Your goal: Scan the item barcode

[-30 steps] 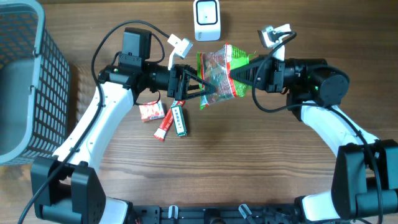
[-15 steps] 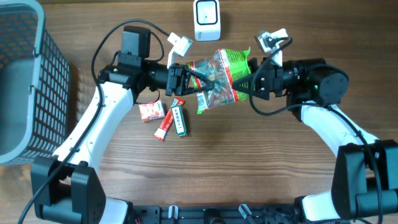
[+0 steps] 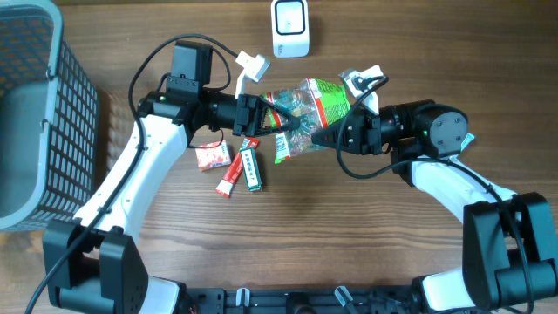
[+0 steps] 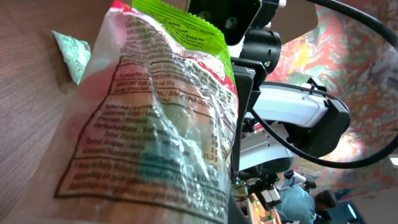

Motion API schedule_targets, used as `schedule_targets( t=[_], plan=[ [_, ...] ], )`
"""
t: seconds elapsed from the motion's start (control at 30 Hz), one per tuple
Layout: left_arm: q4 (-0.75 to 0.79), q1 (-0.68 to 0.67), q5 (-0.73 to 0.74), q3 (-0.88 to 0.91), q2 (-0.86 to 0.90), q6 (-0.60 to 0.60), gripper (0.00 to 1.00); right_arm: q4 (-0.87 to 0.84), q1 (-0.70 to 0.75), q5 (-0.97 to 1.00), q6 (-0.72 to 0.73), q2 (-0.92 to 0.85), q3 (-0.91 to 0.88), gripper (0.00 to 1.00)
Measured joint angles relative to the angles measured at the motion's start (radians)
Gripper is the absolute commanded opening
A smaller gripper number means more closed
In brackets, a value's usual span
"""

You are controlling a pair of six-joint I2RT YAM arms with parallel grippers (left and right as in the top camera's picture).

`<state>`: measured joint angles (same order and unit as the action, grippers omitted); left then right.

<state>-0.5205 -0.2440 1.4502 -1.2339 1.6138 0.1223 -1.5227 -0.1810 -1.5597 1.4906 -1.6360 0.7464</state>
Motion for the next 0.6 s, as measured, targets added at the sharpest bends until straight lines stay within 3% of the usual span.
schedule_targets(
  t=[0.03, 0.07, 0.1, 0.17, 0.2, 0.4, 0.6],
  plan=[
    [0.000, -0.001, -0.006, 0.000, 0.000, 0.001, 0.17, 0.000, 0.000, 0.000, -0.002, 0.000, 0.000, 0.07],
    [0.000, -0.002, -0.011, 0.000, 0.000, 0.002, 0.57, 0.000, 0.000, 0.000, -0.005, 0.000, 0.000, 0.05],
    [0.002, -0.002, -0.018, 0.000, 0.000, 0.007, 0.83, 0.000, 0.000, 0.000, -0.010, 0.000, -0.001, 0.04],
    [0.013, -0.002, -0.041, 0.000, 0.000, 0.007, 0.96, 0.000, -0.014, 0.000, -0.025, 0.000, -0.001, 0.04],
    [0.020, 0.003, -0.045, 0.000, 0.000, 0.008, 1.00, 0.000, -0.021, 0.000, -0.035, 0.000, -0.001, 0.04],
    [0.072, 0.130, -0.114, 0.000, 0.000, 0.014, 1.00, 0.095, -0.032, 0.000, -0.164, 0.000, -0.007, 0.04],
    [0.048, 0.279, -0.272, 0.000, 0.000, 0.023, 1.00, 0.530, -0.032, 0.017, -0.385, 0.002, -0.019, 0.04]
  ],
)
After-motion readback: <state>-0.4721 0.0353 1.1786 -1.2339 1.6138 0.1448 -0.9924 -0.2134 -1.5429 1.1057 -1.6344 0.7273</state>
